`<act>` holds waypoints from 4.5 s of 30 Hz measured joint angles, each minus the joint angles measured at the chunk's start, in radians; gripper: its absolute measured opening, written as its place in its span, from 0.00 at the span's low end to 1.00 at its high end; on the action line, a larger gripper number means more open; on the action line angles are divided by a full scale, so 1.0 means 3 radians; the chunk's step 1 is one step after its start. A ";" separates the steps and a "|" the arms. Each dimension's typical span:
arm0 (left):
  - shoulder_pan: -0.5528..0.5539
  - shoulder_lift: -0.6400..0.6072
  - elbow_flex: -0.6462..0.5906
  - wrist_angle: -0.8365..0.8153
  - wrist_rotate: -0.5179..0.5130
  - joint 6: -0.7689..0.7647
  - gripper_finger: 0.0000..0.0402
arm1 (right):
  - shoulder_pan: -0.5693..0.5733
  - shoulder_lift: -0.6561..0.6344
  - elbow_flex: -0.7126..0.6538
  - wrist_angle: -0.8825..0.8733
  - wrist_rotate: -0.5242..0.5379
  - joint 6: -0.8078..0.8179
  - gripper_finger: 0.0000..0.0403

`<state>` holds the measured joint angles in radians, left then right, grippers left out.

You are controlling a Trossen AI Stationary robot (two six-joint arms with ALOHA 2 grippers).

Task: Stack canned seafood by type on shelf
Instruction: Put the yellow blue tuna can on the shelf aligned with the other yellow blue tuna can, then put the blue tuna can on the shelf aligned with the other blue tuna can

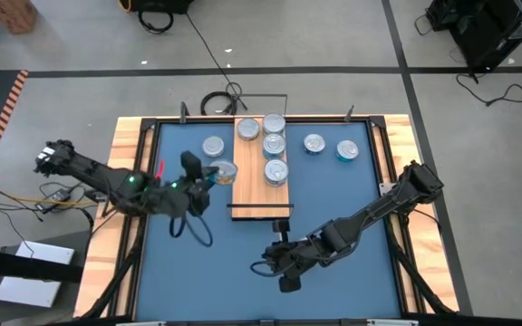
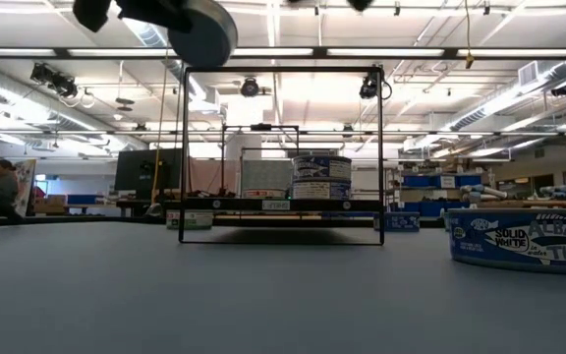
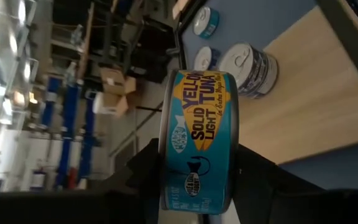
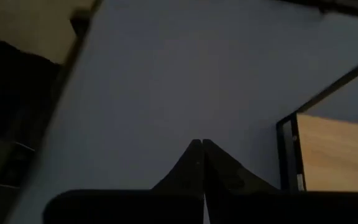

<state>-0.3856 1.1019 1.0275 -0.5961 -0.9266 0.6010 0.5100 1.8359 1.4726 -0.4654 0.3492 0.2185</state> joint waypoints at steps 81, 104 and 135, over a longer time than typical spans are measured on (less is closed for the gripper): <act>0.2230 0.1312 -0.1624 0.3557 0.1911 0.0411 0.59 | 0.0157 -0.0078 -0.0484 0.0054 0.0139 0.0400 0.00; 0.2442 0.1278 -0.1624 0.3370 0.2099 0.0160 0.52 | 0.0157 -0.0078 -0.0484 0.0056 0.0076 0.0403 0.00; 0.2748 0.1176 -0.1624 0.3201 0.2702 -0.0120 0.01 | 0.0168 -0.0078 -0.0484 0.0023 -0.0047 0.0399 0.00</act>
<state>0.4387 1.4548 0.5404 0.3643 -0.1160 0.5649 0.5606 1.8126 1.3273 -0.4583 0.3351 0.3382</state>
